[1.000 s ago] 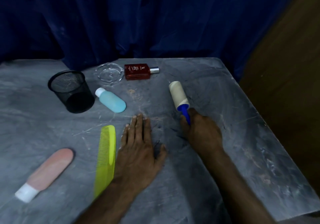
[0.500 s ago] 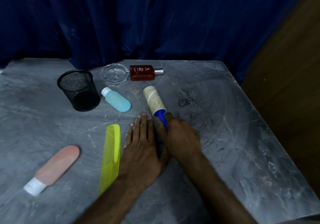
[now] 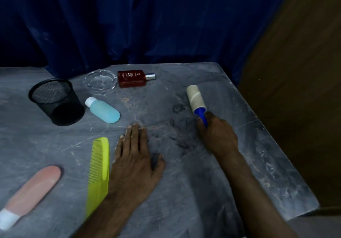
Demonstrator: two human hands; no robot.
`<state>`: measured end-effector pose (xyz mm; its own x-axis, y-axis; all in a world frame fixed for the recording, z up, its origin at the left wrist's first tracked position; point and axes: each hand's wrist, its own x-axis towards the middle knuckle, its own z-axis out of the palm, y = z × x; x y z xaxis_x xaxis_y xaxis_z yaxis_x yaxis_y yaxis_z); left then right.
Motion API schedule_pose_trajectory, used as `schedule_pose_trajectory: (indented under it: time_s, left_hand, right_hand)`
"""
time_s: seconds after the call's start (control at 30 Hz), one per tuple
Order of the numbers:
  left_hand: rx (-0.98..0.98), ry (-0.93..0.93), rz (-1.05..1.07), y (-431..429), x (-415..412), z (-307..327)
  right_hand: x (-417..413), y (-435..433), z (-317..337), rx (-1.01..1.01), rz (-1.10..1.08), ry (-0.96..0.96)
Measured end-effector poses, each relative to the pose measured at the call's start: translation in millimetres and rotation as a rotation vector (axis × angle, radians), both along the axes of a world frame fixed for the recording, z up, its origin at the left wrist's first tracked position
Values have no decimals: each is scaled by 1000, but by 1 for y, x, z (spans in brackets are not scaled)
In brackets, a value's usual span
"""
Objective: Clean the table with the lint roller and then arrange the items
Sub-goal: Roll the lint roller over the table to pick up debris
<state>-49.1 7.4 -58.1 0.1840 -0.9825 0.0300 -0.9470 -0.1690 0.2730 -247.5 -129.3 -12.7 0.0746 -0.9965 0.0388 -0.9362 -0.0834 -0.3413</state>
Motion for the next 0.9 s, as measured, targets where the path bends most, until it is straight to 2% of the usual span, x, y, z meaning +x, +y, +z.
schedule_pose_trajectory:
  time_s: [0.43,0.9]
  left_hand:
    - [20,-42,-15,-1,1,-2]
    - [26,-25,-11,0,0,1]
  right_hand:
    - [-86,-22,6,25,-176,24]
    - [-87,-20,5,53,-136,0]
